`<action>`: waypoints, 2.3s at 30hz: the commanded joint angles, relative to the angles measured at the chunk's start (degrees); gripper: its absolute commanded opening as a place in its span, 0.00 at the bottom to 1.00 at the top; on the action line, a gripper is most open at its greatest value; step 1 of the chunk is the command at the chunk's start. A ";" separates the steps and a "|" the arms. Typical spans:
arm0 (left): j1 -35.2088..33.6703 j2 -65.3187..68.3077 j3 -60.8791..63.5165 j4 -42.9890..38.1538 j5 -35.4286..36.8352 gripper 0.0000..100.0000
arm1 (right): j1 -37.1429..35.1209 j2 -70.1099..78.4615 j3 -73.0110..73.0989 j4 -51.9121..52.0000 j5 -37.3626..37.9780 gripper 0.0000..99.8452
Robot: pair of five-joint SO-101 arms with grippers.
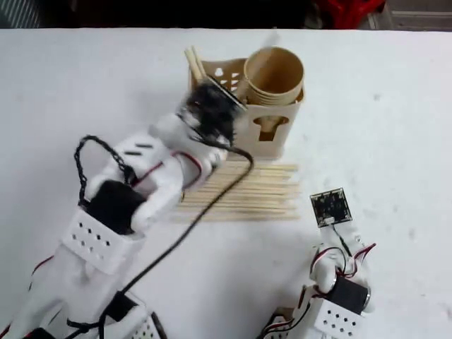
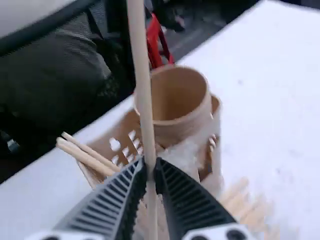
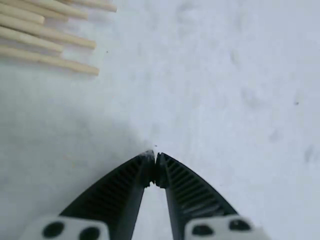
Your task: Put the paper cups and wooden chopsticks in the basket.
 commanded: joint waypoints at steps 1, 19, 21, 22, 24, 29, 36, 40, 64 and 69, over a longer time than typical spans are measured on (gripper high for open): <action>-4.26 0.48 -2.64 -19.60 6.15 0.02 | 0.40 -0.31 0.44 -0.48 0.44 0.02; -9.98 18.33 -2.02 -41.41 19.78 0.02 | 0.40 -0.31 0.44 -0.48 0.44 0.02; -9.89 18.24 -2.46 -39.38 19.87 0.02 | 0.40 -0.31 0.44 -0.48 0.44 0.02; -9.71 18.24 -2.64 -38.59 19.87 0.03 | 0.40 -0.31 0.44 -0.48 0.44 0.02; -9.71 18.15 -2.64 -37.71 20.13 0.06 | 0.40 -0.31 0.44 -0.48 0.44 0.02; -9.80 18.15 -2.55 -36.04 20.31 0.11 | 0.40 -0.31 0.44 -0.48 0.44 0.02; -9.54 18.15 -2.29 -35.78 20.31 0.11 | 0.40 -0.31 0.44 -0.48 0.44 0.02; -9.19 17.54 -2.64 -28.84 20.13 0.11 | 0.40 -0.31 0.44 -0.48 0.44 0.02; 5.49 2.77 31.30 -20.13 2.81 0.11 | 0.40 -0.31 0.44 -0.48 0.35 0.02; 5.85 14.46 31.12 -26.29 2.73 0.11 | 0.40 -0.31 0.44 -0.48 0.35 0.02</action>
